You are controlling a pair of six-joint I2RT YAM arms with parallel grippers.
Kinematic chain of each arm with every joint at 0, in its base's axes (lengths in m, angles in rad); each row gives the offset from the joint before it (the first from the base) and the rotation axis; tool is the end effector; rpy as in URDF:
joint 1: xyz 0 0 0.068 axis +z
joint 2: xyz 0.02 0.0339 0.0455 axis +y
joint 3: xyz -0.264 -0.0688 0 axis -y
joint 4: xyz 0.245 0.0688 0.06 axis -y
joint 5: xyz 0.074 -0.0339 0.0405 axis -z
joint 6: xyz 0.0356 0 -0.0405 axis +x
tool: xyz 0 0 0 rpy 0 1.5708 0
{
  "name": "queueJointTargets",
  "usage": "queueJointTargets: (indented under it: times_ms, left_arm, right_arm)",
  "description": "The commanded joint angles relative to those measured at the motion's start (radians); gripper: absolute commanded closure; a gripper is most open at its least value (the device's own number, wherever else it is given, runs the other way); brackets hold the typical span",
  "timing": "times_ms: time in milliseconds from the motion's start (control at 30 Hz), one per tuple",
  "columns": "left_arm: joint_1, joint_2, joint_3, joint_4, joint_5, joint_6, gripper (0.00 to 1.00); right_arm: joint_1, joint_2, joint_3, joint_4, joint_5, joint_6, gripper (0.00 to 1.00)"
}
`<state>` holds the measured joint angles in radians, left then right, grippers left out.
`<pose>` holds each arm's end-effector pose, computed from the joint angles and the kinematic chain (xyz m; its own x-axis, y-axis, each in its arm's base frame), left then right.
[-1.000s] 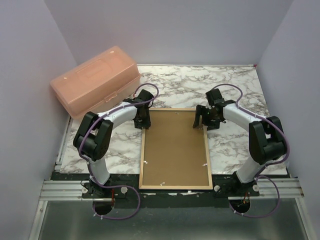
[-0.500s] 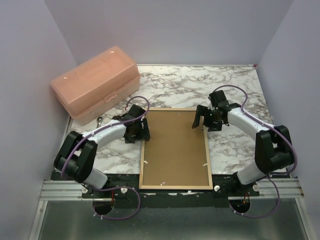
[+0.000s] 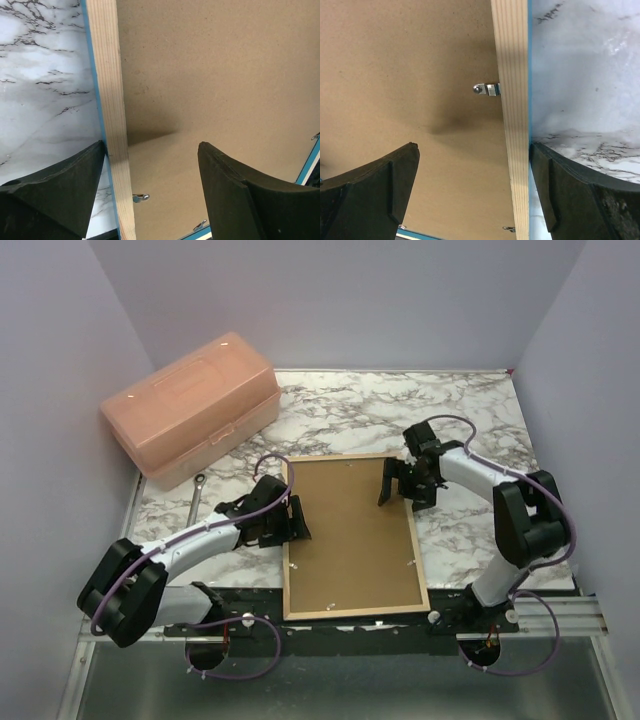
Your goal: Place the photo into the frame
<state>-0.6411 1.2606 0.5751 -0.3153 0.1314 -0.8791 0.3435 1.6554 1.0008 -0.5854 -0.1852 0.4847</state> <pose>0.1784 -0.1389 0.1642 -0.9307 -0.2582 -0.2592 -0.1053 0.8676 -0.4860 0.2884 0.1101 0.1719 -0.9684 0.1400 -0.2062 0.0722 0.9495 0.3054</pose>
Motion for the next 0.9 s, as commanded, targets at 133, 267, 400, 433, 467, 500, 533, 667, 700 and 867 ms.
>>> queueJointTargets:
  times_ms: [133, 267, 400, 433, 467, 500, 533, 667, 700, 867]
  left_arm:
    - [-0.098, 0.001, -0.016, 0.051, 0.172, -0.144, 0.26]
    - [-0.118, -0.003, 0.008, 0.039, 0.177, -0.152, 0.26]
    - [-0.120, -0.010, 0.020, 0.032, 0.175, -0.152, 0.26]
    - [-0.120, -0.011, 0.026, 0.024, 0.171, -0.154, 0.26]
    - [-0.121, -0.008, 0.029, 0.025, 0.176, -0.157, 0.26]
    - [-0.124, -0.004, 0.031, 0.032, 0.185, -0.159, 0.26]
    - [-0.129, 0.000, 0.032, 0.035, 0.188, -0.165, 0.26]
    - [-0.178, 0.024, 0.053, 0.061, 0.193, -0.185, 0.26]
    - [-0.195, 0.035, 0.056, 0.077, 0.203, -0.188, 0.26]
    - [-0.260, 0.052, 0.021, 0.178, 0.241, -0.230, 0.26]
  right_arm:
    - [0.098, 0.244, 0.355, 0.028, -0.135, 0.015, 0.02]
    - [0.117, 0.360, 0.519, -0.016, -0.164, 0.000, 0.02]
    - [0.141, 0.444, 0.663, -0.047, -0.168, -0.003, 0.02]
    - [0.142, 0.464, 0.689, -0.052, -0.171, -0.003, 0.02]
    - [0.143, 0.481, 0.717, -0.055, -0.173, -0.004, 0.02]
    - [0.145, 0.503, 0.738, -0.061, -0.178, -0.005, 0.02]
    - [0.151, 0.523, 0.767, -0.068, -0.182, -0.011, 0.02]
    - [0.178, 0.614, 0.884, -0.143, -0.134, -0.055, 0.01]
    - [0.179, 0.625, 0.910, -0.162, -0.107, -0.069, 0.00]
    - [0.165, 0.595, 0.963, -0.224, 0.143, -0.095, 0.00]
